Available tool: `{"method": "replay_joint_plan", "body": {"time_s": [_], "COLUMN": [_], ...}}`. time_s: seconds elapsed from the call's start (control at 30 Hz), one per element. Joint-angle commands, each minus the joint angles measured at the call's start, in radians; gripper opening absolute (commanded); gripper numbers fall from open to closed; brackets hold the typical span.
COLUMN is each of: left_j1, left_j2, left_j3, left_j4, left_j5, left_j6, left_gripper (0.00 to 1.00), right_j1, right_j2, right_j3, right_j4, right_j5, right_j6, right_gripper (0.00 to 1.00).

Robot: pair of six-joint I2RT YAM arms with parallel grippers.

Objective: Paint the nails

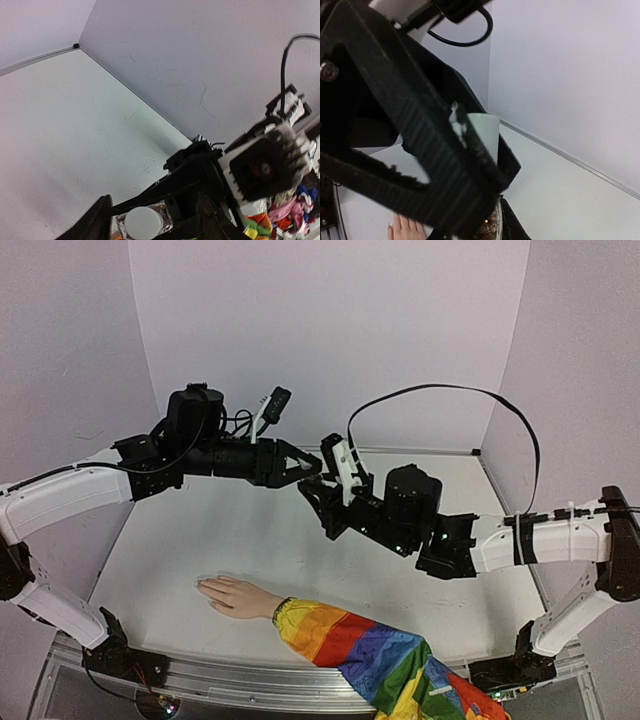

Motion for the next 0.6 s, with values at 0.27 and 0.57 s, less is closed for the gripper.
{"method": "replay_joint_plan", "body": {"time_s": [0.27,0.57], "left_j1": [-0.004,-0.005], "left_j2": [-0.171,-0.165], "left_j3": [-0.038,0.061], "left_j4": [-0.071,-0.216], "left_j5": [0.042,0.067], "left_j6": [-0.031,-0.035], "left_gripper": [0.92,0.72], "right_j1": [-0.111,-0.113], "right_j2": [-0.162,-0.127], "right_j3": [-0.033,0.020], "right_j4": [0.050,-0.054], "right_j5": [-0.519,-0.550], "right_j6": [0.118,0.076], "right_gripper": [0.00,0.00]}}
